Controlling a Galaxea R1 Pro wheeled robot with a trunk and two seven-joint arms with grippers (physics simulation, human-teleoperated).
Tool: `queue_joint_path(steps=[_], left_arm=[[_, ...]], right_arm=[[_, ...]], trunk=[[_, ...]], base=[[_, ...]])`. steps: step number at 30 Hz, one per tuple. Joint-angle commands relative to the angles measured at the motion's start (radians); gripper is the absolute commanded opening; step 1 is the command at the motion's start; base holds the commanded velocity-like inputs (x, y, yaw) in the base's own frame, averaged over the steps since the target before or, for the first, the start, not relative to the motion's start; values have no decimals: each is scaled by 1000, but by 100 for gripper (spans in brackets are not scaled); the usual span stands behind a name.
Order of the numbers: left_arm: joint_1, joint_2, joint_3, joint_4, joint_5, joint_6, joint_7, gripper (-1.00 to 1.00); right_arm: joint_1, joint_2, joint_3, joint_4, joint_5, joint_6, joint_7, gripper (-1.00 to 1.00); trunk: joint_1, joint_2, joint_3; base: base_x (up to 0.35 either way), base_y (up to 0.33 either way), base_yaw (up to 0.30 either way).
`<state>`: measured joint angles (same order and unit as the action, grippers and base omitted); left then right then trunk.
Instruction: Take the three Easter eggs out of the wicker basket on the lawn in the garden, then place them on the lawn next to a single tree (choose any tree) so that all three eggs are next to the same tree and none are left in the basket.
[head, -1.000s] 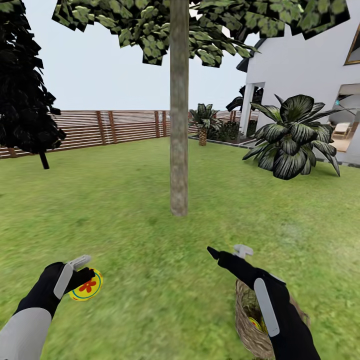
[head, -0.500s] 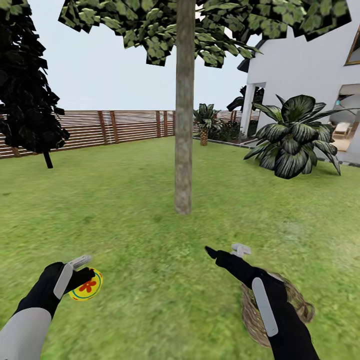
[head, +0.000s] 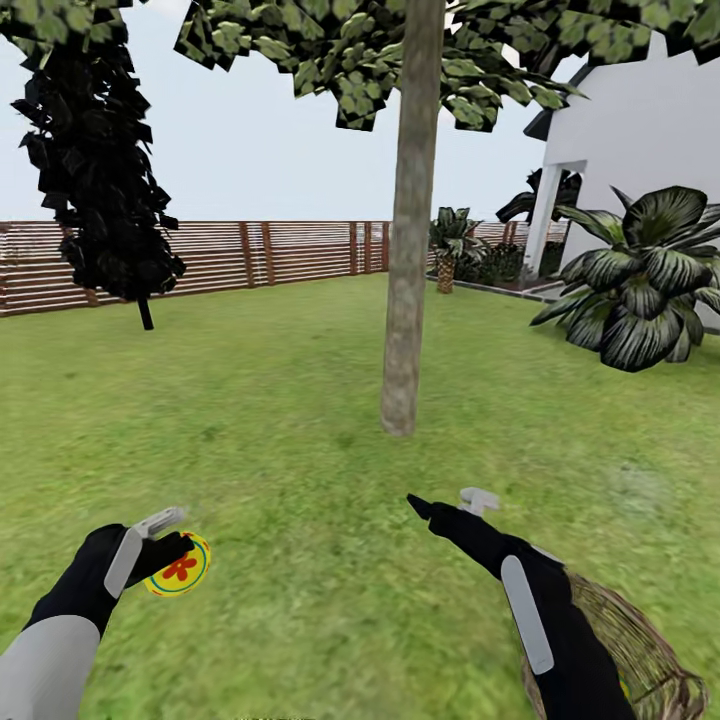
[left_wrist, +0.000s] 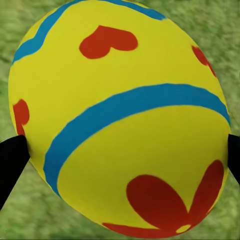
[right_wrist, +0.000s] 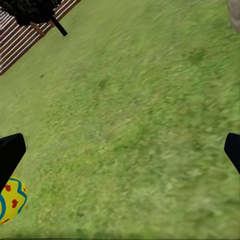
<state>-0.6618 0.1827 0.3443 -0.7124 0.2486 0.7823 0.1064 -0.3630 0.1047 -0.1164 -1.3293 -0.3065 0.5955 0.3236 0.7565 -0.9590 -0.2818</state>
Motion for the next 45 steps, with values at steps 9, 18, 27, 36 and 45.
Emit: queue_joint_path(steps=[9, 18, 27, 36, 45], left_arm=[[-1, 1, 1, -1, 13, 6, 9, -100], [-1, -4, -1, -1, 14, 6, 9, -100], [-1, -3, -1, -1, 14, 6, 8, -100], [-1, -5, -2, -1, 14, 5, 8, -100], [-1, -4, -2, -1, 14, 5, 7, -100]], right_arm=[[-1, 2, -3, 1, -3, 6, 2, 100], [-1, -1, -5, -2, -4, 7, 11, 100], [-1, 0, -6, -2, -4, 6, 11, 100], [-1, 1, -5, -2, -4, 6, 11, 100], [-1, 1, -5, 2, -5, 6, 11, 100]], trunk=[[0, -1, -1], [0, -1, -2], [0, -1, -2], [0, -1, -2], [0, -1, 5]], base=[[2, 61, 290], [167, 244, 258], [228, 133, 9], [284, 30, 0], [314, 30, -108]])
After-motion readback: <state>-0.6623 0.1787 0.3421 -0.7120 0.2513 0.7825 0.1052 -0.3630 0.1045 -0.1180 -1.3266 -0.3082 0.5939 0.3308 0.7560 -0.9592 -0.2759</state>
